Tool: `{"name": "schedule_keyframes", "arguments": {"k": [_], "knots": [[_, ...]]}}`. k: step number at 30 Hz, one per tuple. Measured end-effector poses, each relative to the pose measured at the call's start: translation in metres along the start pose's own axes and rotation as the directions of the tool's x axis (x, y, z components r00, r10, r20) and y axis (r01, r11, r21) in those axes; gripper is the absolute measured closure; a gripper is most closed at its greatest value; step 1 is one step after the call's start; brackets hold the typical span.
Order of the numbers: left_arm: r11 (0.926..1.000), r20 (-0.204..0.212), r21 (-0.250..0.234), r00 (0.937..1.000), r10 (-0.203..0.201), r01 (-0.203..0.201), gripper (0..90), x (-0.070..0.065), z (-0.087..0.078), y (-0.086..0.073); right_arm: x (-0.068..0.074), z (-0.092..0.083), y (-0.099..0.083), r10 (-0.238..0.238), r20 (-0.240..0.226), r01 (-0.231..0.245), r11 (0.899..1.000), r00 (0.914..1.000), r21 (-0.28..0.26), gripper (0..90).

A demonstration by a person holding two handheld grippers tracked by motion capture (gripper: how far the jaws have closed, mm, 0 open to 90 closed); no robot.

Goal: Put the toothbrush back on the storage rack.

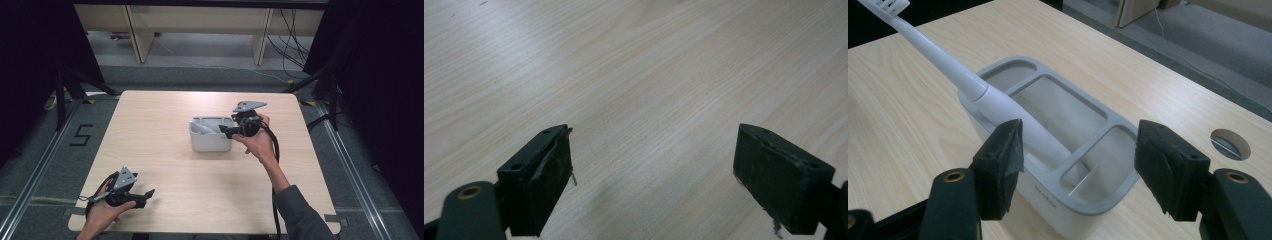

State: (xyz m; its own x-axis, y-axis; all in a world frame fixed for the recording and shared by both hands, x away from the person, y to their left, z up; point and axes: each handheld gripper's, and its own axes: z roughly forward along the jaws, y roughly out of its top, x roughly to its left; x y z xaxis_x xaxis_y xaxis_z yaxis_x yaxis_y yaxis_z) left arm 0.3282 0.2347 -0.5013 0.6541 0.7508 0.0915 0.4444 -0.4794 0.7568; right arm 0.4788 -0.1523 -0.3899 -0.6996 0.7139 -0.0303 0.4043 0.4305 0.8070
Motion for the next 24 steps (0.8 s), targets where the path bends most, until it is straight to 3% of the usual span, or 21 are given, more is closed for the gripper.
{"name": "schedule_keyframes", "arguments": {"k": [4,5,6,7,8,9,10,12,13,16,19,20,22,24], "knots": [[1.0000,0.000,0.000,1.0000,-0.004,0.004,15.2,0.000,0.000,0.000,-0.003,-0.004,-0.004,-0.008,0.007,0.008,1.000,0.9999,-0.013,36.8],[1.0000,-0.001,0.001,1.0000,-0.003,0.003,15.1,0.000,0.001,0.000,-0.002,-0.005,-0.005,0.015,0.006,-0.015,1.000,0.9999,-0.007,36.7],[0.9999,0.001,0.011,1.0000,0.007,-0.007,15.2,0.001,0.000,0.000,-0.003,-0.006,-0.006,0.000,0.005,0.000,1.000,1.0000,-0.009,36.5],[1.0000,-0.005,0.000,1.0000,0.000,0.000,15.2,0.000,0.001,0.000,-0.001,-0.008,-0.008,0.028,0.011,-0.028,1.000,0.9995,-0.005,36.4],[1.0000,-0.005,0.000,1.0000,0.005,-0.005,15.2,0.000,0.001,0.000,-0.004,-0.008,-0.008,0.003,0.002,-0.003,1.000,1.0000,-0.001,36.2],[1.0000,-0.002,-0.001,1.0000,-0.002,0.002,15.2,0.000,0.001,0.000,-0.003,-0.010,-0.010,0.023,0.006,-0.023,1.000,0.9997,0.004,36.0],[1.0000,0.001,0.009,1.0000,0.003,-0.003,15.2,0.000,0.000,0.000,-0.005,-0.010,-0.011,-0.003,0.010,0.003,1.000,0.9999,-0.003,35.8],[1.0000,0.000,0.007,1.0000,0.002,-0.002,15.2,0.000,0.000,0.000,-0.005,-0.012,-0.013,0.025,0.006,-0.025,1.000,0.9997,-0.002,35.2],[1.0000,0.000,0.008,1.0000,0.003,-0.003,15.2,0.000,0.000,0.000,-0.007,-0.014,-0.014,0.007,0.019,-0.007,1.000,0.9998,0.000,34.9],[1.0000,0.000,0.009,1.0000,0.003,-0.003,15.2,0.000,0.000,0.000,-0.007,-0.017,-0.017,0.024,0.016,-0.024,1.000,0.9996,-0.006,34.6],[1.0000,-0.006,-0.002,1.0000,0.000,0.000,15.1,0.000,0.001,0.000,-0.009,-0.019,-0.020,0.009,0.015,-0.009,1.000,0.9998,-0.008,34.2],[1.0000,-0.006,0.000,1.0000,0.005,-0.005,15.2,0.001,0.001,0.000,-0.007,-0.021,-0.021,0.040,0.016,-0.040,0.999,0.9991,0.001,34.0],[1.0000,-0.005,0.001,1.0000,0.003,-0.003,15.2,0.001,0.001,0.000,-0.010,-0.023,-0.022,0.013,0.022,-0.013,1.000,0.9997,-0.005,33.6],[1.0000,-0.005,0.001,1.0000,0.003,-0.003,15.2,0.001,0.001,0.000,-0.009,-0.025,-0.024,0.036,0.022,-0.036,0.999,0.9991,-0.002,33.4]]}}
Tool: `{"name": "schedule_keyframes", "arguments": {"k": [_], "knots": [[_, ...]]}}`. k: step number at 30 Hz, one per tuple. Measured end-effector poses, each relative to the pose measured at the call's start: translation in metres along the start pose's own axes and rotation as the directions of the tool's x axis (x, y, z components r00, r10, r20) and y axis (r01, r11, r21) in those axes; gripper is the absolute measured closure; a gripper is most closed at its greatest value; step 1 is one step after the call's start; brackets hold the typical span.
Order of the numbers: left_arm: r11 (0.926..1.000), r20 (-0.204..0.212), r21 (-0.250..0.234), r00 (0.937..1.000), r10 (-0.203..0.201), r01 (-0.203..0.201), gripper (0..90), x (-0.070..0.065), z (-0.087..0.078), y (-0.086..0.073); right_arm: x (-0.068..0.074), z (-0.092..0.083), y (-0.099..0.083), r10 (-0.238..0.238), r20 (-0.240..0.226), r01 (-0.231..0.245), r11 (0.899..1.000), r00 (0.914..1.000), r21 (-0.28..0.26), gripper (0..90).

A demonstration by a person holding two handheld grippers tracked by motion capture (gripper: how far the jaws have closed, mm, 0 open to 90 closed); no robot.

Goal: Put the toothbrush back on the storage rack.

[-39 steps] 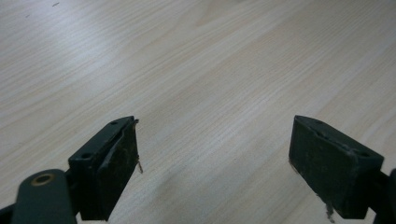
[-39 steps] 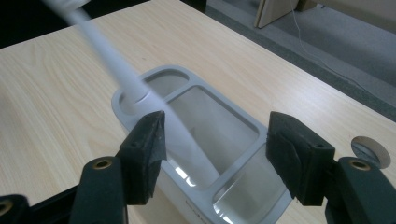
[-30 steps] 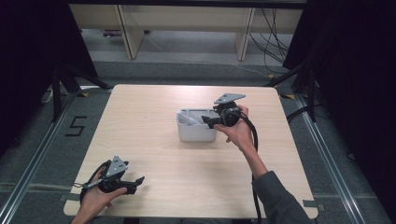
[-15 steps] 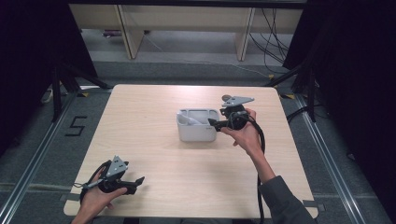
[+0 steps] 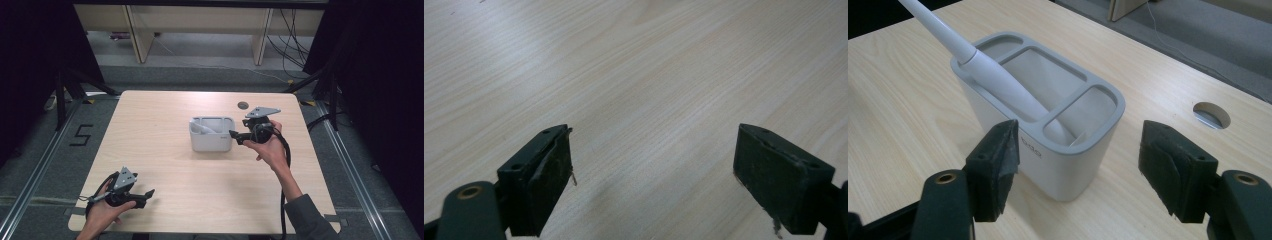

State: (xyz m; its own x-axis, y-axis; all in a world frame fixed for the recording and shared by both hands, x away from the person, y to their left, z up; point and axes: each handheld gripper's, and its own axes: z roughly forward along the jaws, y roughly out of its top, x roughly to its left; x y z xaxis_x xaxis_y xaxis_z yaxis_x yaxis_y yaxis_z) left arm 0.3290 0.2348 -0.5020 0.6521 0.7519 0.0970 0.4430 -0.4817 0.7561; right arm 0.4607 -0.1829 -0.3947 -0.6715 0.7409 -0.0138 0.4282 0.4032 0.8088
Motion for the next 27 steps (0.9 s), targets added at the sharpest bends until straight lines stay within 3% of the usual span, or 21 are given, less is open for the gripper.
{"name": "schedule_keyframes", "arguments": {"k": [1,5,10,13,14,19,20,21,23,24,27], "knots": [[1.0000,0.001,0.001,1.0000,0.001,-0.001,15.2,0.000,0.000,0.000,-0.001,0.000,-0.001,-0.017,0.001,0.017,1.000,0.9999,-0.005,33.3],[1.0000,0.000,-0.001,1.0000,-0.001,0.001,15.1,0.000,0.000,0.000,-0.001,-0.003,-0.004,0.012,-0.003,-0.012,1.000,0.9999,0.008,32.9],[1.0000,0.000,0.001,1.0000,0.000,0.000,15.1,0.000,0.000,0.000,-0.004,-0.007,-0.007,-0.007,0.005,0.007,1.000,1.0000,-0.002,32.7],[0.9999,0.006,0.012,1.0000,0.001,-0.001,15.2,0.000,-0.001,0.000,-0.004,-0.008,-0.009,0.019,-0.001,-0.019,1.000,0.9998,0.003,32.0],[1.0000,0.004,0.009,1.0000,-0.002,0.002,15.2,0.000,0.000,0.000,-0.005,-0.009,-0.010,-0.001,0.006,0.001,1.000,1.0000,-0.004,31.8],[0.9999,0.005,0.013,1.0000,0.002,-0.002,15.2,0.000,-0.001,0.000,-0.006,-0.012,-0.014,0.006,0.006,-0.006,1.000,1.0000,-0.008,30.8],[0.9999,0.005,0.013,1.0000,0.002,-0.002,15.2,0.000,-0.001,0.000,-0.004,-0.013,-0.015,0.036,0.005,-0.036,0.999,0.9994,0.005,30.7],[0.9999,0.005,0.012,1.0000,0.002,-0.002,15.2,0.000,0.000,0.000,-0.006,-0.014,-0.016,0.002,0.008,-0.002,1.000,1.0000,-0.006,30.6],[0.9999,0.005,0.013,1.0000,0.002,-0.002,15.2,0.000,0.000,0.000,-0.004,-0.015,-0.017,0.024,0.006,-0.024,1.000,0.9997,0.003,30.1],[0.9999,0.004,0.012,1.0000,0.001,-0.001,15.2,0.000,0.000,0.000,-0.006,-0.014,-0.018,0.002,0.009,-0.002,1.000,1.0000,-0.015,30.0],[0.9999,0.004,0.012,1.0000,0.001,-0.001,15.2,0.000,-0.001,0.000,-0.003,-0.017,-0.021,0.035,0.002,-0.035,0.999,0.9994,0.005,29.7]]}}
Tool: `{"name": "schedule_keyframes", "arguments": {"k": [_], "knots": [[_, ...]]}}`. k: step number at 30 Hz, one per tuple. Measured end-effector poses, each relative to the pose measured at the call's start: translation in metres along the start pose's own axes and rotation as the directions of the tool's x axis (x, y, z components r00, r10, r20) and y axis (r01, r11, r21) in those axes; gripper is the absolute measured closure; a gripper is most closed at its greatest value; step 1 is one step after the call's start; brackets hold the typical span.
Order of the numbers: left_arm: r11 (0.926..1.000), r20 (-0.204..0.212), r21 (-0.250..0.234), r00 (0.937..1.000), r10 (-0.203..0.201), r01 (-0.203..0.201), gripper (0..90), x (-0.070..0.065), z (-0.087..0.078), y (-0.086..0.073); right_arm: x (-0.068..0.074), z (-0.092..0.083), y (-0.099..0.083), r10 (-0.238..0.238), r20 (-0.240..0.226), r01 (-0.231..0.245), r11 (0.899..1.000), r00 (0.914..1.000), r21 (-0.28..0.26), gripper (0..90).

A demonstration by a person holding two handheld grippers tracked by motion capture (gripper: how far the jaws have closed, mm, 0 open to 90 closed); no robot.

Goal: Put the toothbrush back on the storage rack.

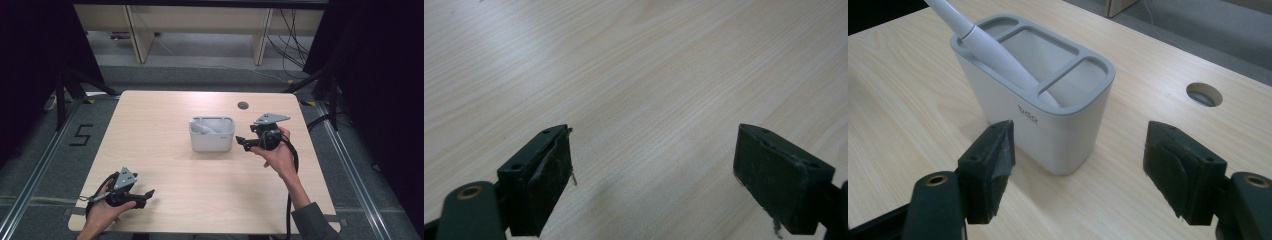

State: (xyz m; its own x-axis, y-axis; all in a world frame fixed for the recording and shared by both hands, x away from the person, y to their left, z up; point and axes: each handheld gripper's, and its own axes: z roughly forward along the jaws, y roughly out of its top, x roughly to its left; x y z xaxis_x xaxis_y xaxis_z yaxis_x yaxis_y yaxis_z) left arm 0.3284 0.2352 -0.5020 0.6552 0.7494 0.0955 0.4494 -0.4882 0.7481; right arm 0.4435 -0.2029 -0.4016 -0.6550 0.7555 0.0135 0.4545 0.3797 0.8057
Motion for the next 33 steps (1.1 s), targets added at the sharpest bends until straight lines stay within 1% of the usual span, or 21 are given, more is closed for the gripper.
{"name": "schedule_keyframes", "arguments": {"k": [2,3,4,5,7,8,10,11,12,14,16,17,18,21,23,24,25,27,28,32,33], "knots": [[1.0000,-0.002,0.001,1.0000,0.001,-0.001,15.2,0.000,0.000,0.000,-0.001,0.000,-0.002,-0.005,-0.008,0.005,1.000,1.0000,-0.012,29.3],[1.0000,0.000,0.000,1.0000,0.000,0.000,15.2,0.000,0.000,0.000,-0.002,0.000,-0.002,-0.030,0.001,0.030,0.999,0.9996,-0.014,29.1],[1.0000,0.000,0.000,1.0000,0.000,0.000,15.2,0.000,0.000,0.000,0.000,-0.001,-0.004,0.003,-0.002,-0.003,1.000,1.0000,-0.005,29.1],[1.0000,0.000,0.002,1.0000,0.001,-0.001,15.1,0.000,0.000,0.000,-0.002,-0.001,-0.004,-0.016,-0.007,0.016,1.000,0.9998,-0.010,29.1],[1.0000,-0.001,0.002,1.0000,0.002,-0.002,15.2,0.000,0.000,0.000,0.000,-0.001,-0.007,0.010,-0.006,-0.010,1.000,0.9999,-0.013,29.1],[1.0000,-0.001,0.002,1.0000,0.003,-0.003,15.2,0.000,0.000,0.000,-0.002,-0.002,-0.009,-0.009,-0.004,0.009,1.000,1.0000,-0.010,29.1],[1.0000,0.003,0.002,1.0000,0.001,-0.001,15.2,0.000,0.000,0.000,-0.002,-0.002,-0.012,0.020,-0.016,-0.020,0.999,0.9997,-0.026,29.1],[1.0000,0.003,0.001,1.0000,0.001,-0.001,15.2,0.000,0.000,0.000,-0.003,-0.001,-0.013,0.006,-0.014,-0.006,1.000,0.9999,-0.029,29.0],[1.0000,0.003,0.001,1.0000,0.001,-0.001,15.2,0.000,0.000,0.000,-0.002,-0.002,-0.014,0.021,-0.009,-0.021,1.000,0.9997,-0.009,29.1],[0.9999,-0.006,-0.010,1.0000,-0.004,0.004,15.2,0.000,0.000,0.000,-0.005,-0.002,-0.017,0.006,0.002,-0.006,1.000,1.0000,-0.026,29.1],[0.9999,-0.004,-0.010,1.0000,-0.006,0.006,15.2,-0.001,0.001,0.000,-0.003,-0.003,-0.019,0.027,-0.010,-0.027,1.000,0.9996,-0.008,29.0],[1.0000,0.000,0.003,1.0000,0.003,-0.003,15.2,0.000,0.000,0.000,-0.003,-0.004,-0.020,0.023,-0.003,-0.023,1.000,0.9997,-0.006,28.9],[0.9998,-0.001,-0.014,0.9999,-0.016,0.016,15.1,-0.002,0.001,0.000,-0.004,-0.004,-0.021,0.014,-0.001,-0.014,1.000,0.9999,-0.012,28.8],[0.9997,-0.001,-0.015,0.9999,-0.017,0.017,15.2,-0.002,0.001,0.000,-0.003,-0.005,-0.023,0.030,-0.014,-0.031,1.000,0.9994,-0.005,28.2],[0.9998,-0.006,-0.019,0.9999,-0.010,0.010,15.2,-0.001,0.001,0.000,-0.003,-0.005,-0.026,0.016,-0.005,-0.016,1.000,0.9999,-0.010,27.2],[0.9998,-0.005,-0.017,1.0000,-0.008,0.008,15.2,-0.001,0.001,0.000,-0.001,-0.005,-0.027,0.033,-0.008,-0.033,0.999,0.9994,-0.001,26.8],[0.9997,-0.001,-0.017,0.9999,-0.015,0.015,15.2,-0.002,0.001,0.000,-0.002,-0.005,-0.028,0.015,-0.004,-0.015,1.000,0.9999,-0.008,26.4],[0.9999,0.000,-0.013,0.9999,-0.011,0.011,15.1,-0.002,0.000,0.000,-0.001,-0.004,-0.031,0.018,-0.016,-0.019,1.000,0.9997,-0.008,25.2],[0.9999,0.000,0.004,0.9999,0.014,-0.014,15.2,0.000,-0.001,0.001,0.001,-0.005,-0.032,0.046,-0.021,-0.046,0.999,0.9987,0.005,24.1],[0.9999,-0.006,-0.011,1.0000,0.001,-0.001,15.2,-0.001,0.000,0.000,0.002,-0.005,-0.036,0.031,-0.026,-0.032,0.999,0.9992,-0.005,22.9],[0.9999,-0.005,-0.011,1.0000,0.003,-0.003,15.2,-0.001,0.000,0.000,0.004,-0.005,-0.038,0.048,-0.027,-0.048,0.999,0.9985,-0.001,22.6]]}}
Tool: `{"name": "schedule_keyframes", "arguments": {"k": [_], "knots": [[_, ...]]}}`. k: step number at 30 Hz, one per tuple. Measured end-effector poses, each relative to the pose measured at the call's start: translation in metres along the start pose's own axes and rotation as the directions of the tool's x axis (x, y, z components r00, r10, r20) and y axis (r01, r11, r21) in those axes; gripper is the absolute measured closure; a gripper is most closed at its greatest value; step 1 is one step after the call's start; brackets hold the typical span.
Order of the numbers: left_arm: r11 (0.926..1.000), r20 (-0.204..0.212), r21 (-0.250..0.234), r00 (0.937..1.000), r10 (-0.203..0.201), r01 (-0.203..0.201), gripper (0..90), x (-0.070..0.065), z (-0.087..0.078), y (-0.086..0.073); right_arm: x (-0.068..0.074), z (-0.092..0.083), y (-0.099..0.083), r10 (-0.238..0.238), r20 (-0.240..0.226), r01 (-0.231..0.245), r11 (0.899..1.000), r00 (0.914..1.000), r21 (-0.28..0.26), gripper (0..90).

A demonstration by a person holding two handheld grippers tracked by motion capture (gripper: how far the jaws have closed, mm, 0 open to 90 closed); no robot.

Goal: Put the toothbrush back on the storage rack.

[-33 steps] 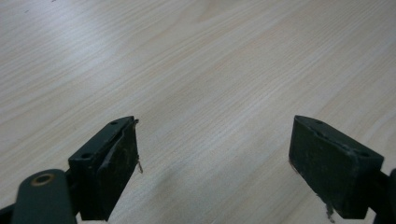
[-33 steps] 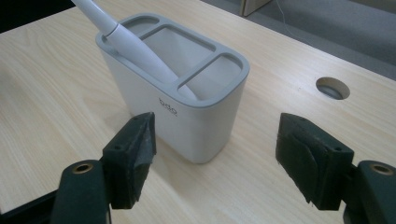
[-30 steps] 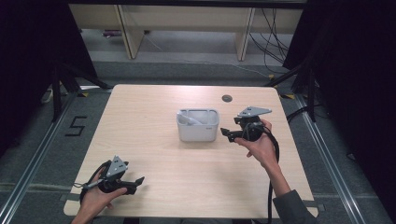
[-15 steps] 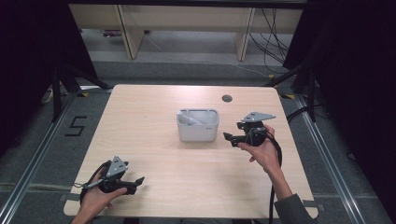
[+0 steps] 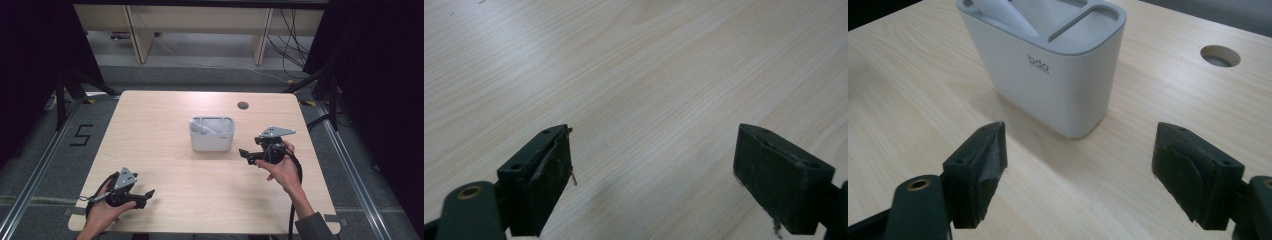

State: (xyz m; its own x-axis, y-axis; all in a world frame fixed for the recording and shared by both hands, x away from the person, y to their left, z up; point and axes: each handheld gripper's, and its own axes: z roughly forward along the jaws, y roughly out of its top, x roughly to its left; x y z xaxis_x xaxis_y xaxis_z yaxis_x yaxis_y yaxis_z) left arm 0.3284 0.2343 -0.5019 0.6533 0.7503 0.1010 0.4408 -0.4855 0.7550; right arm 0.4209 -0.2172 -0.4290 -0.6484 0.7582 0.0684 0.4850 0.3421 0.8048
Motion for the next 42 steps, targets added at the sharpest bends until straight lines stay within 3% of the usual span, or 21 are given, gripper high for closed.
{"name": "schedule_keyframes", "arguments": {"k": [2,6,7,8,9,11,14,17,19,21,24,25,29,30,31,34,38,39,40,41,42], "knots": [[1.0000,0.006,0.002,1.0000,-0.006,0.006,15.2,-0.001,0.000,0.000,0.001,0.000,-0.003,-0.016,0.002,0.016,1.000,0.9999,0.002,22.4],[1.0000,0.002,0.003,1.0000,0.000,0.000,15.2,0.000,0.000,0.000,0.005,-0.002,-0.007,0.011,-0.003,-0.011,1.000,0.9999,0.020,22.1],[0.9998,0.000,-0.010,0.9998,-0.017,0.017,15.2,-0.002,0.001,0.000,0.004,-0.001,-0.009,-0.012,-0.003,0.012,1.000,0.9999,0.012,22.1],[1.0000,0.001,0.000,1.0000,0.002,-0.002,15.2,0.000,0.000,0.000,0.005,-0.002,-0.010,-0.013,-0.002,0.013,1.000,0.9999,0.019,22.1],[1.0000,0.000,-0.002,1.0000,0.000,0.000,15.2,0.000,0.000,0.000,0.008,-0.002,-0.012,0.015,-0.003,-0.015,1.000,0.9999,0.022,22.0],[1.0000,0.000,-0.004,1.0000,-0.004,0.004,15.2,0.000,0.000,0.000,0.008,-0.002,-0.014,0.018,-0.012,-0.018,1.000,0.9998,0.025,21.9],[1.0000,0.007,0.004,1.0000,0.000,0.000,15.2,0.000,-0.001,0.000,0.008,-0.004,-0.018,-0.006,-0.004,0.006,1.000,1.0000,0.027,22.3],[1.0000,0.010,0.005,0.9999,0.004,-0.004,15.2,0.001,-0.001,0.000,0.014,-0.005,-0.023,0.023,-0.013,-0.022,0.999,0.9997,0.040,22.4],[0.9995,0.007,-0.016,0.9996,-0.026,0.026,15.2,-0.002,0.000,0.000,0.012,-0.006,-0.025,-0.015,-0.001,0.015,0.999,0.9999,0.036,22.4],[0.9999,0.005,0.011,0.9999,0.010,-0.010,15.1,0.000,-0.002,0.000,0.016,-0.006,-0.028,0.022,-0.018,-0.021,0.999,0.9996,0.043,22.5],[1.0000,0.001,0.000,1.0000,0.008,-0.008,15.2,0.000,-0.001,0.000,0.017,-0.006,-0.033,0.017,-0.012,-0.017,0.999,0.9998,0.041,22.5],[1.0000,0.002,-0.006,1.0000,-0.001,0.001,15.2,0.000,0.000,0.000,0.016,-0.008,-0.034,-0.010,-0.012,0.010,0.999,0.9999,0.049,22.5],[1.0000,0.009,-0.001,0.9999,-0.004,0.004,15.2,0.000,-0.001,0.000,0.019,-0.008,-0.040,0.031,-0.019,-0.030,0.998,0.9993,0.062,22.6],[0.9999,0.008,0.009,1.0000,0.005,-0.005,15.2,0.000,-0.001,0.000,0.016,-0.009,-0.041,-0.007,-0.010,0.007,0.998,0.9999,0.056,22.6],[1.0000,0.007,0.006,1.0000,0.000,0.000,15.2,0.000,-0.001,0.000,0.018,-0.009,-0.042,0.023,-0.017,-0.022,0.998,0.9996,0.062,22.7],[0.9995,0.000,-0.021,0.9997,-0.025,0.025,15.1,-0.001,0.000,0.000,0.020,-0.011,-0.045,0.042,-0.021,-0.041,0.996,0.9989,0.074,22.9],[0.9995,0.008,-0.011,0.9995,-0.029,0.029,15.2,-0.002,0.000,0.000,0.018,-0.012,-0.050,0.015,-0.019,-0.014,0.998,0.9997,0.063,22.8],[0.9999,0.006,-0.004,0.9999,-0.010,0.010,15.1,0.000,-0.001,0.000,0.020,-0.013,-0.051,0.041,-0.018,-0.040,0.997,0.9990,0.069,22.3],[1.0000,0.006,0.000,1.0000,-0.002,0.002,15.1,0.000,-0.001,0.000,0.018,-0.013,-0.052,0.020,-0.020,-0.019,0.997,0.9996,0.071,22.1],[1.0000,0.002,-0.003,1.0000,-0.006,0.006,15.2,-0.001,-0.001,0.000,0.020,-0.015,-0.053,0.043,-0.018,-0.042,0.997,0.9989,0.072,22.1],[0.9999,0.011,-0.003,0.9998,-0.016,0.016,15.2,-0.001,-0.001,0.000,0.018,-0.015,-0.054,0.024,-0.030,-0.022,0.998,0.9993,0.059,21.8]]}}
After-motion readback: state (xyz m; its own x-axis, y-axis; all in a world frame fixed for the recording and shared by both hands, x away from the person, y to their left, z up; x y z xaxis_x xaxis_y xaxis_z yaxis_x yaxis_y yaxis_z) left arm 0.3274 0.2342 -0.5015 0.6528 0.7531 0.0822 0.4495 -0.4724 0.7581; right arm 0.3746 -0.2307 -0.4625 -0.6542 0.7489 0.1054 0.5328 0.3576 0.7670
